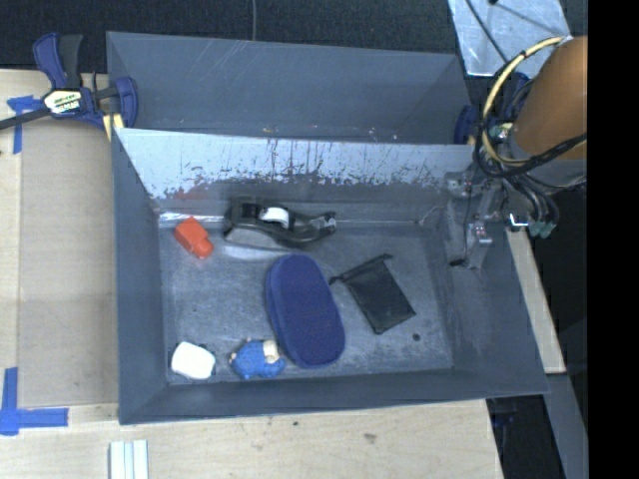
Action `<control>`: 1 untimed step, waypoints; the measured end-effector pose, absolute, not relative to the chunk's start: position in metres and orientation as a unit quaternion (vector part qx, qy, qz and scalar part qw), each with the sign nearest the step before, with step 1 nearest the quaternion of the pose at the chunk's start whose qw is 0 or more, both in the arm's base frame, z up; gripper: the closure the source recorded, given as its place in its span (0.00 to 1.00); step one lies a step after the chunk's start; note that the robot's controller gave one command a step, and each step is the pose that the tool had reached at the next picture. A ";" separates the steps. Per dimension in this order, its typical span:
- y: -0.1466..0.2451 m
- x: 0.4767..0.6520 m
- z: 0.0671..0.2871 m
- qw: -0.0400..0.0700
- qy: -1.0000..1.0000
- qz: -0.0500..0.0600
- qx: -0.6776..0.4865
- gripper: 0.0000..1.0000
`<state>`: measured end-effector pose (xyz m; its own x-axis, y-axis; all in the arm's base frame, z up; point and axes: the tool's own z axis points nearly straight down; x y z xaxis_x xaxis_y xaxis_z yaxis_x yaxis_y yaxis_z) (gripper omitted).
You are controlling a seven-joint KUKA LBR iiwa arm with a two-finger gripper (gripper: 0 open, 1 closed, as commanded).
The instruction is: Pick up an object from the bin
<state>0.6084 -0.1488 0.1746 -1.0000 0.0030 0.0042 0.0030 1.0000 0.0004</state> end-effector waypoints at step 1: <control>-0.096 0.575 0.089 0.003 -1.000 -0.002 -0.005 0.00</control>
Offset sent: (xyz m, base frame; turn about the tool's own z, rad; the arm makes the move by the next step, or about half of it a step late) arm -0.0314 0.0497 -0.0809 0.0104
